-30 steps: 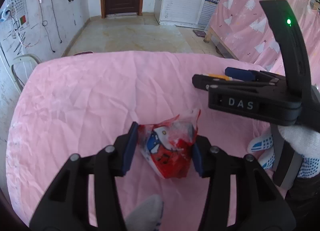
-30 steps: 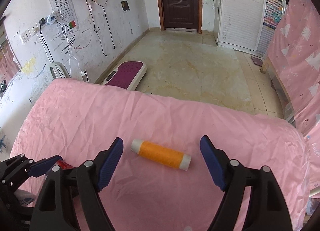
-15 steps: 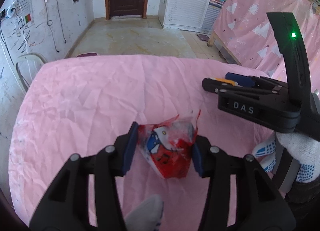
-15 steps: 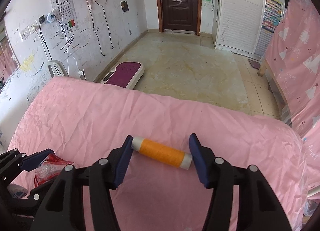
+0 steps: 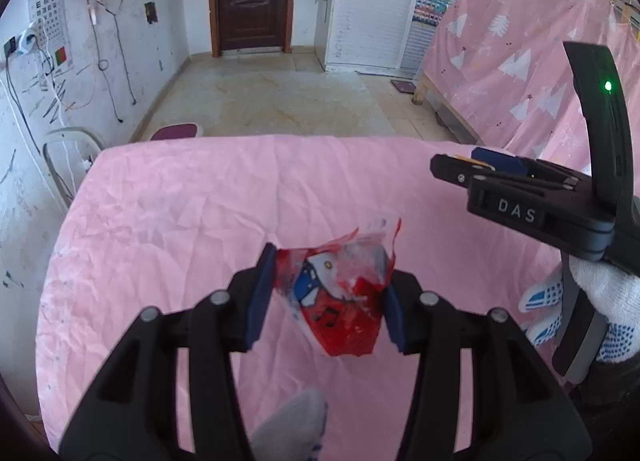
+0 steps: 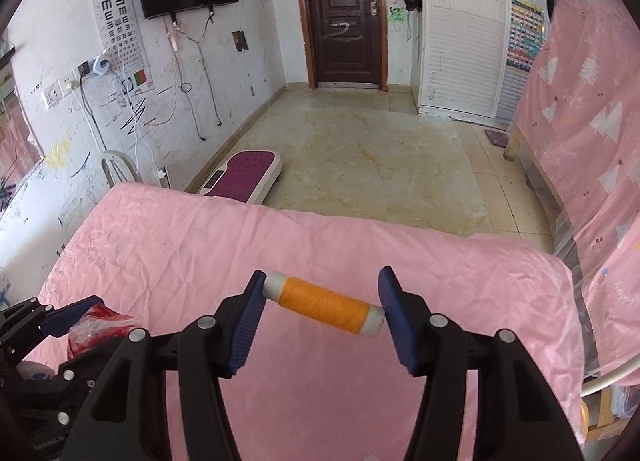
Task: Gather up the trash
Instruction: 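Carry the red bag and orange spool over the orange basin and open both grippers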
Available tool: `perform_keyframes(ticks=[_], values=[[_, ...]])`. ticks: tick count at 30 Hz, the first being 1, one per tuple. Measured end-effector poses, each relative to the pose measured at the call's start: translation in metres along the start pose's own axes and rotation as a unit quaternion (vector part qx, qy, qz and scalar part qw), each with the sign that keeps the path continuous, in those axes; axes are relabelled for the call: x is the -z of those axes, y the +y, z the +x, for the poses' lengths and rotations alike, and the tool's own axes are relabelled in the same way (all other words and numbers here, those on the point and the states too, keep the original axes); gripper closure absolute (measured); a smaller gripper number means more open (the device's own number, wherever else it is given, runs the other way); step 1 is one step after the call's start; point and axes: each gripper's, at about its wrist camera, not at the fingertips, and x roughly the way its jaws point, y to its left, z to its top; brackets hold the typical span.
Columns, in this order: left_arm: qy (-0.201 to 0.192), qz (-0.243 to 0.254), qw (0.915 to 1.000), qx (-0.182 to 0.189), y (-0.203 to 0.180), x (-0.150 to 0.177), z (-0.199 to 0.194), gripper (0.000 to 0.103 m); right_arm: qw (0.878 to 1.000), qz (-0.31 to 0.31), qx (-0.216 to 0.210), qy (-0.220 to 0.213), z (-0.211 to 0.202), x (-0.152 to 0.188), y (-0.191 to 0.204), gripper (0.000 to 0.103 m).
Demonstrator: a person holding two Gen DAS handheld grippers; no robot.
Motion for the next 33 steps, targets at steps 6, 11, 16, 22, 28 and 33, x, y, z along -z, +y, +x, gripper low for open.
perform_keyframes(ticks=[6,11,16,22,28,33], values=[[-0.006,0.014,0.9999,0.001,-0.015,0.002,-0.01,0.056,0.998,0.048,0.019,-0.024,-0.024,0.019,-0.041,0.056],[-0.01,0.023,0.9996,0.007,-0.03,0.005,-0.021,0.056,0.995,0.084,0.029,-0.047,-0.045,0.035,-0.074,0.055],[-0.013,0.032,0.9994,0.007,-0.05,0.006,-0.025,0.056,0.991,0.103,0.049,-0.064,-0.061,0.048,-0.096,0.055],[-0.015,0.044,0.9988,0.017,-0.071,0.006,-0.03,0.056,0.988,0.117,0.065,-0.076,-0.08,0.065,-0.12,0.055],[-0.012,0.059,0.9977,0.031,-0.095,0.005,-0.031,0.056,0.979,0.15,0.088,-0.103,-0.104,0.087,-0.155,0.055],[-0.01,0.073,0.9963,0.044,-0.119,0.004,-0.029,0.056,0.972,0.175,0.101,-0.116,-0.12,0.104,-0.182,0.055]])
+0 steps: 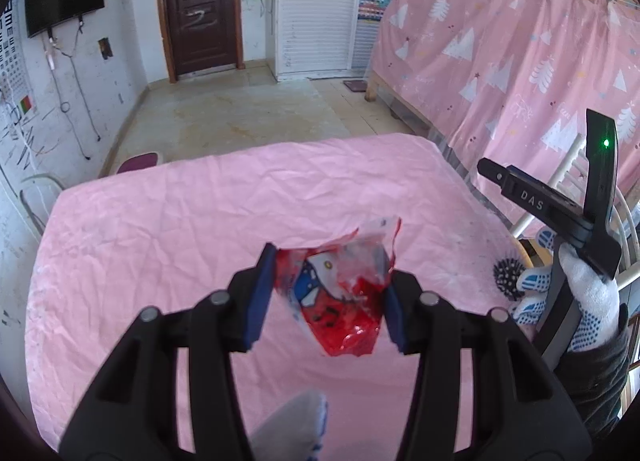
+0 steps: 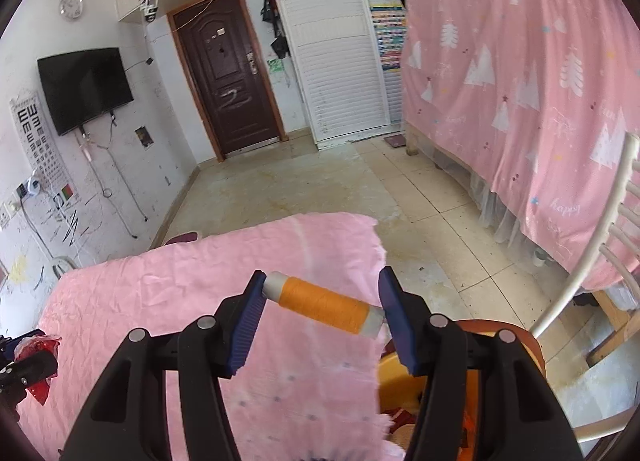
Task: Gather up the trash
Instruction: 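Carry the red bag and orange spool over the orange basin and open both grippers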
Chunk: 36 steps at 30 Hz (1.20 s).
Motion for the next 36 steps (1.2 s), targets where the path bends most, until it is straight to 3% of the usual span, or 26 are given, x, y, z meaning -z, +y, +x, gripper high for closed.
perform_keyframes(ticks=[12,19,21,23,24,36], values=[[-0.004,0.045,0.998,0.044,-0.07,-0.013,0.014,0.056,0.998,0.04,0.051,-0.001,-0.016,0.025,-0.089,0.055],[0.012,0.072,0.9945,0.074,-0.116,-0.016,0.031,0.056,0.997,0.046,0.062,0.02,-0.015,0.042,-0.115,0.054],[0.018,0.078,0.9929,0.088,-0.128,-0.018,0.037,0.056,0.997,0.043,0.062,0.033,-0.012,0.047,-0.12,0.05],[0.021,0.086,0.9912,0.098,-0.144,-0.021,0.042,0.056,0.996,0.043,0.062,0.038,-0.011,0.05,-0.122,0.037],[0.023,0.09,0.9904,0.103,-0.151,-0.021,0.044,0.056,0.996,0.045,0.062,0.037,-0.012,0.051,-0.125,0.036],[0.04,0.13,0.9792,0.151,-0.21,-0.025,0.057,0.053,0.992,0.098,0.082,0.012,-0.031,0.053,-0.171,0.034]])
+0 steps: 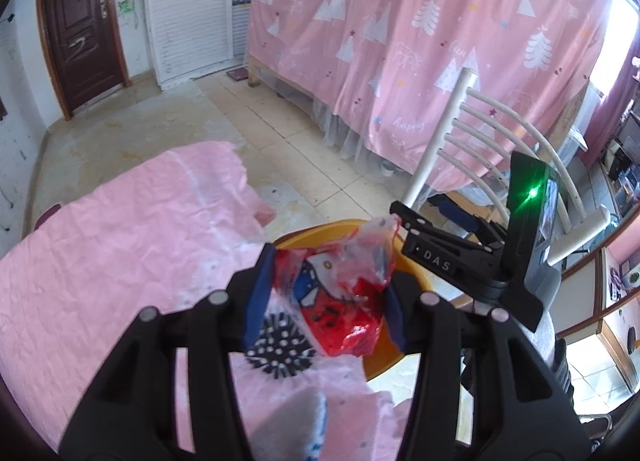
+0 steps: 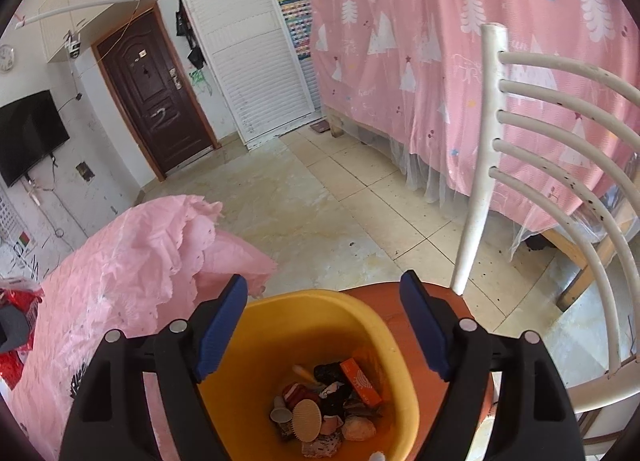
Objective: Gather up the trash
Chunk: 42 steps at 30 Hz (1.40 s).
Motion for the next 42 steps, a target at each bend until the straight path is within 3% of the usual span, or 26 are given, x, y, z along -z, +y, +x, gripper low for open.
perform_keyframes(ticks=[4,11,20,33,42], values=[[-0.006,0.015,0.9997,0.016,-0.011,-0.004,0.002,0.029,1.0,0.019,0.006,-0.008,-0.006,-0.001,-0.013,0.034],[-0.012,0.025,0.9995,0.012,-0.014,0.0,-0.006,0.029,0.999,0.03,-0.009,-0.023,-0.02,-0.002,-0.01,0.031],[-0.051,-0.004,0.9987,-0.007,0.028,0.009,-0.042,0.029,0.998,-0.017,-0.031,-0.055,-0.06,-0.005,0.037,0.022],[-0.094,-0.051,0.9932,-0.045,0.1,0.033,-0.096,0.029,0.987,-0.117,-0.077,-0.079,-0.099,-0.004,0.153,0.013],[-0.136,-0.108,0.9789,-0.107,0.166,0.064,-0.141,0.017,0.974,-0.18,-0.117,-0.071,-0.099,0.007,0.236,0.012]])
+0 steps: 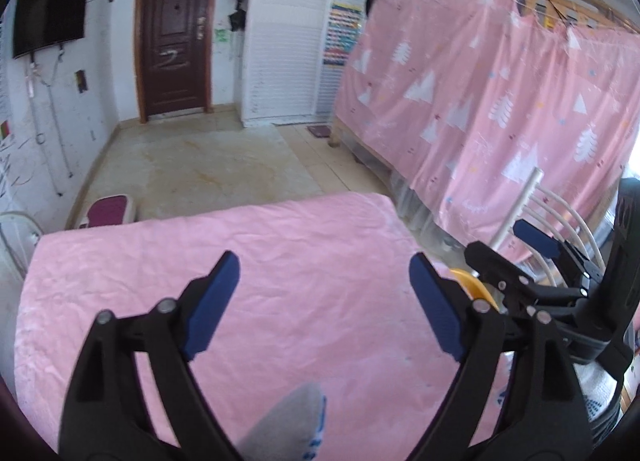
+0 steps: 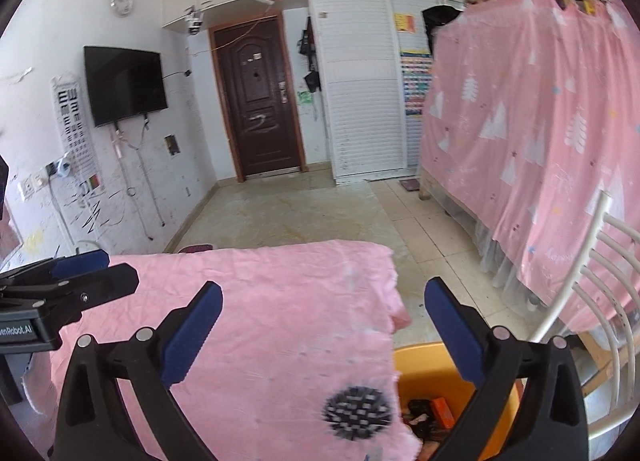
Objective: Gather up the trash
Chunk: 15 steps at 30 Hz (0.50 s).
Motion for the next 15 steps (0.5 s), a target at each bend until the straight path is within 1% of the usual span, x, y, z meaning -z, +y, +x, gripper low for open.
perform_keyframes(ticks=[3,5,7,11,15], values=[[-0.017,-0.015,0.9994,-0.027,0.024,0.002,-0.013,0.011,1.0,-0.015,-0.013,0.003,0.007,-0.004,0.023,0.011],[-0.028,-0.026,0.9982,-0.046,0.041,0.004,-0.022,0.01,0.999,-0.022,-0.023,0.007,0.012,-0.005,0.036,0.012],[-0.033,-0.037,0.9971,-0.057,0.054,0.005,-0.028,0.007,0.999,-0.031,-0.031,0.011,0.017,-0.005,0.05,0.011],[-0.037,-0.059,0.9944,-0.079,0.084,0.01,-0.038,0.007,0.998,-0.048,-0.048,0.021,0.026,-0.004,0.073,0.011],[-0.039,-0.076,0.9921,-0.092,0.105,0.015,-0.047,0.007,0.996,-0.063,-0.061,0.029,0.036,-0.002,0.096,0.011]])
